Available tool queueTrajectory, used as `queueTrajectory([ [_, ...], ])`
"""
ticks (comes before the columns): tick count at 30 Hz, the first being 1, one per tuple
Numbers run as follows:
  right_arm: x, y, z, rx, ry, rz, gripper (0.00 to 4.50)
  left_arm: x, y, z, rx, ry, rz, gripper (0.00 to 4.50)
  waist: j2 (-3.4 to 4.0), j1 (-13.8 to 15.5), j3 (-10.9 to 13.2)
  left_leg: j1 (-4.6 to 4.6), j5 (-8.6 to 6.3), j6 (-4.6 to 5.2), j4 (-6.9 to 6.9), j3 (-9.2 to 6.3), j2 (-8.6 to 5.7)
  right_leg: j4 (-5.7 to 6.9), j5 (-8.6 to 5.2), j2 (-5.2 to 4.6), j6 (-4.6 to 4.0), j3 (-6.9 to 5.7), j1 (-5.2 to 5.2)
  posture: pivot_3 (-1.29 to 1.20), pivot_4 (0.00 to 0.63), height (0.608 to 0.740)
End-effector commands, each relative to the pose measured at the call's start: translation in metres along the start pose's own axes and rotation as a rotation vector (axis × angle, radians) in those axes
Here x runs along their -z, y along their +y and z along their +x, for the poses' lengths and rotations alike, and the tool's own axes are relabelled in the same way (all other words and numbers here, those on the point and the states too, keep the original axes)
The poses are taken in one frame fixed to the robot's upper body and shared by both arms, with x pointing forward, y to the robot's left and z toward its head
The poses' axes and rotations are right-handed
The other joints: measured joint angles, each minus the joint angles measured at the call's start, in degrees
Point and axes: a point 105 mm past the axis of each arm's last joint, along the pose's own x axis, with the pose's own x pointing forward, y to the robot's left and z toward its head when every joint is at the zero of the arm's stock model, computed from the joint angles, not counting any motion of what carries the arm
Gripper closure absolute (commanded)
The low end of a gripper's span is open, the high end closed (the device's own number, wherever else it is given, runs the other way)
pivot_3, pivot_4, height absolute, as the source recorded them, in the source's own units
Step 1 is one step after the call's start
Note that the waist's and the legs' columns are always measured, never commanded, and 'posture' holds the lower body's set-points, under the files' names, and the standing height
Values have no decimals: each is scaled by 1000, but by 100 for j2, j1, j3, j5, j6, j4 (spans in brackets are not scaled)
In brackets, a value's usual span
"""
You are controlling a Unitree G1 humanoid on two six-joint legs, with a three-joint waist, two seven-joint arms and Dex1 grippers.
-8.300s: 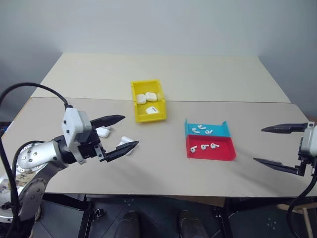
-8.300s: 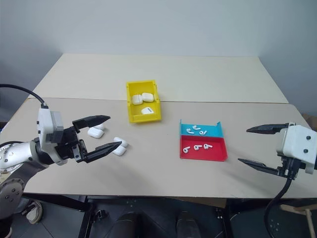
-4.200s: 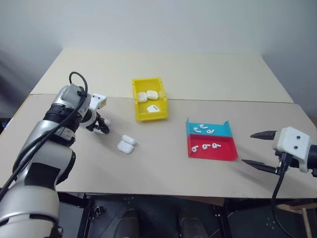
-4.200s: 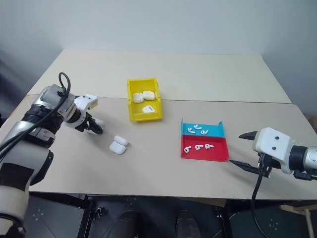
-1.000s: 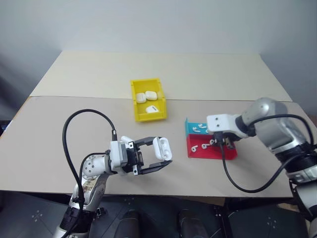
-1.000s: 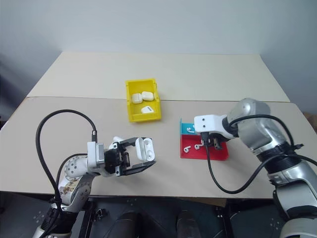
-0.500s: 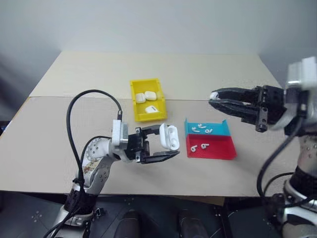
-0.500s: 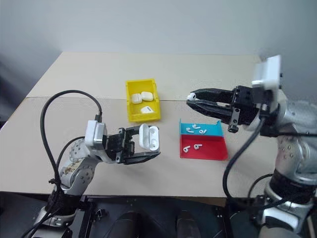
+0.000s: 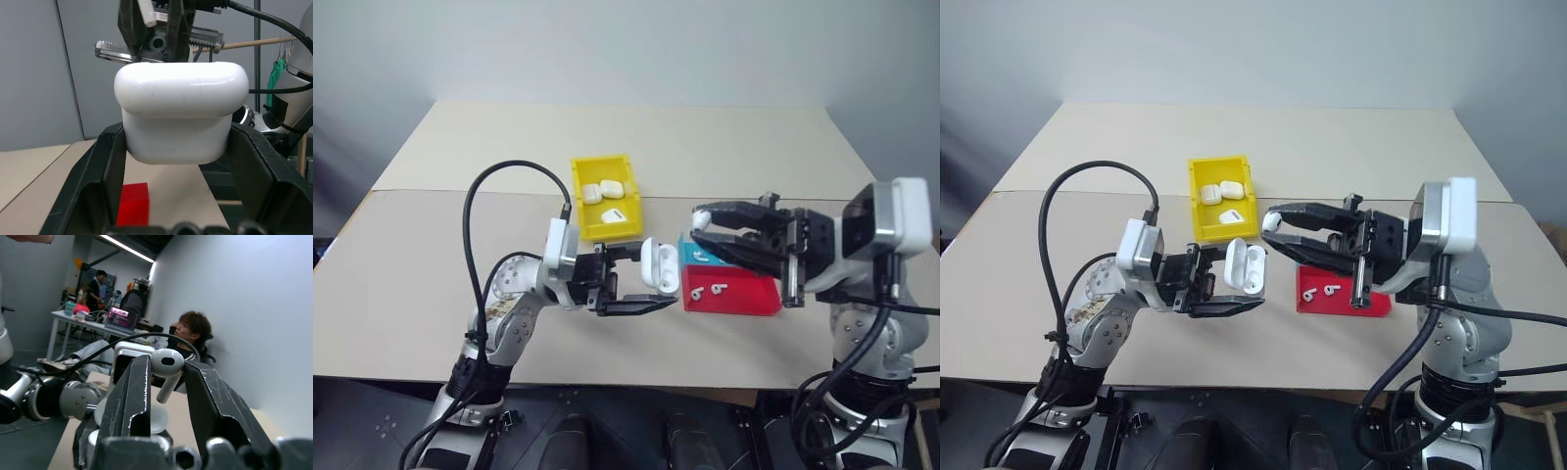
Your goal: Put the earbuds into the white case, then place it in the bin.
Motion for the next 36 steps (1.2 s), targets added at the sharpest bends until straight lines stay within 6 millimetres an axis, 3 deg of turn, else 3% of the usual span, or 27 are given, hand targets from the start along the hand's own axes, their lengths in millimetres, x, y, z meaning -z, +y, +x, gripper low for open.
queueTrajectory([
  [1, -3, 3, 4, -43, -23, -46, 3251, -8, -4, 4, 15, -6, 37, 1735, 0, 2, 0, 0, 0, 0, 0, 0, 0, 0, 0, 0, 0, 0, 0, 0, 150, 740],
  [8, 12, 2, 7, -69, 24, -39, 3251, -8, -7, 3, 10, -2, 36, 1735, 0, 4, 0, 2, 0, 0, 0, 0, 0, 1, 0, 1, 0, 0, -1, 0, 150, 740],
  [35, 33, 5, 1, -85, 120, -38, 3251, -5, -4, 6, 34, 18, 62, 1735, 0, 16, 0, 0, 0, 0, 0, 0, 0, -1, 0, 0, 0, 0, 0, 0, 150, 740],
  [36, 32, 5, 1, -85, 119, -39, 3074, -6, -4, 6, 34, 18, 63, 1735, 0, 16, 0, 0, 0, 0, 0, 0, 0, -1, 0, 0, 0, 0, 0, 0, 150, 740],
])
